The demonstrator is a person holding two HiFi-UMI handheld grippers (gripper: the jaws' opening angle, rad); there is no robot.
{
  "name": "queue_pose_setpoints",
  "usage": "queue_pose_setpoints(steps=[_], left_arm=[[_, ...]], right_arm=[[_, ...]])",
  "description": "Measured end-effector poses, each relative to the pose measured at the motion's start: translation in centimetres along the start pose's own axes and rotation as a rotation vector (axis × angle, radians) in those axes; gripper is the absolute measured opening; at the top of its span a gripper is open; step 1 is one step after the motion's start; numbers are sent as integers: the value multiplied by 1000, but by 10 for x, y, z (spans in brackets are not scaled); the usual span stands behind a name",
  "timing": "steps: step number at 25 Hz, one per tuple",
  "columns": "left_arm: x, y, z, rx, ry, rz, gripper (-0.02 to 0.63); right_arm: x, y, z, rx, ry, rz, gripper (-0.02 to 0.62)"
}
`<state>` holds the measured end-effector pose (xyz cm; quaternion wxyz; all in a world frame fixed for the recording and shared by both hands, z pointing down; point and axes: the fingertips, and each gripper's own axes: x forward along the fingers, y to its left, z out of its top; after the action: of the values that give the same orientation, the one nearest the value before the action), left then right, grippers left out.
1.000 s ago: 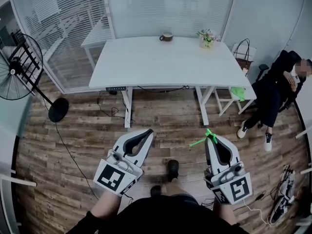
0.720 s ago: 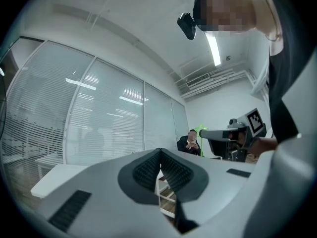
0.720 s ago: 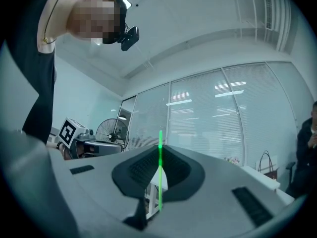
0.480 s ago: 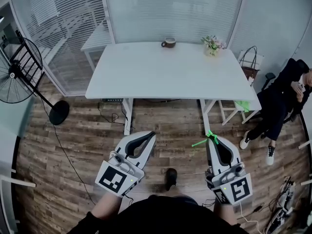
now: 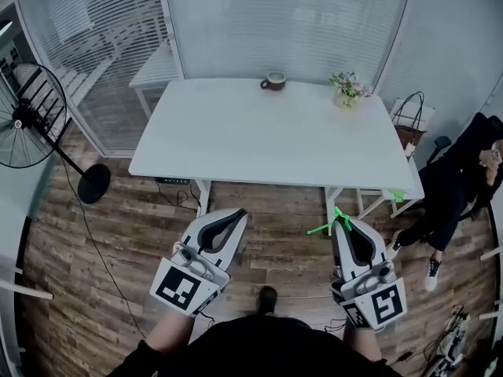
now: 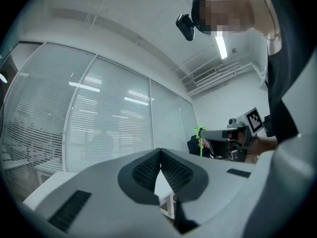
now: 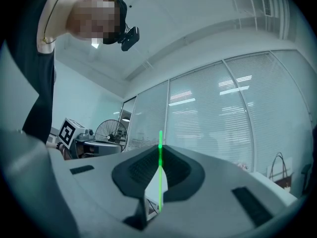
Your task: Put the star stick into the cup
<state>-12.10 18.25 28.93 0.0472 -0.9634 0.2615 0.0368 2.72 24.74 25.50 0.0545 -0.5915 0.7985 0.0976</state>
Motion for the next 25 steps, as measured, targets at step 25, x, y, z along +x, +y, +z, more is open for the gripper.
queue_pose_setpoints(steps=[25], left_arm=[[74, 11, 3, 21, -43, 42, 14]], right_arm=[[35, -70, -11, 15, -36, 54, 20]])
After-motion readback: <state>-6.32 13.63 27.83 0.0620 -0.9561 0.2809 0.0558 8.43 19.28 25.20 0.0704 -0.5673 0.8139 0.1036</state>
